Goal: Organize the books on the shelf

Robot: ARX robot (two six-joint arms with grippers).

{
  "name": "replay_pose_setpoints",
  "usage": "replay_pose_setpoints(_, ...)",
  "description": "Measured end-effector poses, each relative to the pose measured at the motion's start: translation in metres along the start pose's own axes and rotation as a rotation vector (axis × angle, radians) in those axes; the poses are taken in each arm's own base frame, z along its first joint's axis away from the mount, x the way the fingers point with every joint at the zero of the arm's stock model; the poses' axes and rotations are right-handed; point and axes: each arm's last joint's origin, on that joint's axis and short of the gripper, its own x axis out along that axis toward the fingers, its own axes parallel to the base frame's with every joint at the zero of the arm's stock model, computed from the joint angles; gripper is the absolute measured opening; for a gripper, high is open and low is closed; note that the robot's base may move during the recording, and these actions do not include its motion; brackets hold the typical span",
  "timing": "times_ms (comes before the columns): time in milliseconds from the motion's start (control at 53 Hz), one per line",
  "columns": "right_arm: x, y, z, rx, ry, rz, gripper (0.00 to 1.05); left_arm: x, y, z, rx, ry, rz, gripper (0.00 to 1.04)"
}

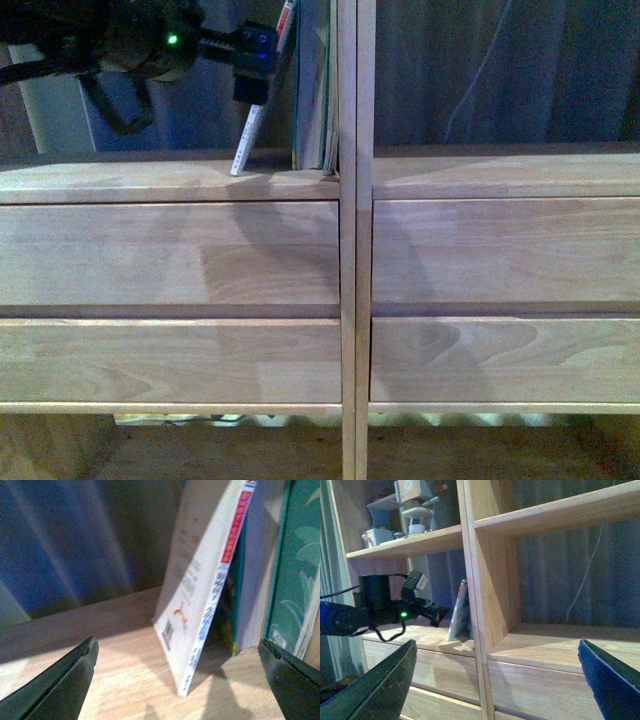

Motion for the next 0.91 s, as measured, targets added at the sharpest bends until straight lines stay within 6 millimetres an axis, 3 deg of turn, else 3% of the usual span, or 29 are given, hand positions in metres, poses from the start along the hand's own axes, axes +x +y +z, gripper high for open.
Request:
replay_pose_setpoints(151, 0.000, 0.000, 0.000, 0.000, 0.000, 0.000, 0.98, -0.058, 0.019, -0.006, -0.046, -0.031, 0.036, 0.98)
replay_pose_setpoints(283, 0.000, 0.000, 0.000, 0.000, 0.000, 0.000, 0.98, -0.136, 0.044, -0.002, -0.151, -0.127, 0.033, 0.98)
replay_pose_setpoints(321, 0.000, 0.000, 0.000, 0.000, 0.000, 0.000, 0.98, -0.168, 0.049, -0.006, -0.194, -0.047, 0.130, 0.88)
replay_pose_setpoints(358, 0.001, 0.000, 0.001, -0.014, -0.004, -0.024, 0.96, -0.185, 0.050, -0.013, -0.211, -0.016, 0.163, 0.81)
replay_pose_setpoints(472, 0.007, 0.007, 0.007, -0.029, 0.076, -0.322, 0.79, -0.211, 0.050, -0.039, -0.232, -0.002, 0.180, 0.61)
replay_pose_setpoints(528, -0.003, 0.016, -0.014, -0.055, 0.240, -0.406, 0.67, -0.221, 0.047, -0.062, -0.236, 0.030, 0.171, 0.49)
replay_pose_setpoints(679, -0.020, 0.021, -0.054, -0.080, 0.424, -0.438, 0.42, -0.243, 0.044, -0.088, -0.239, 0.041, 0.172, 0.24)
replay_pose_setpoints(811, -0.026, 0.031, -0.060, -0.131, 0.395, -0.422, 0.21, -0.259, 0.042, -0.103, -0.242, 0.037, 0.170, 0.03)
replay_pose_setpoints(906, -0.028, 0.035, -0.070, -0.144, 0.397, -0.416, 0.02, -0.272, 0.041, -0.117, -0.245, 0.044, 0.173, 0.03)
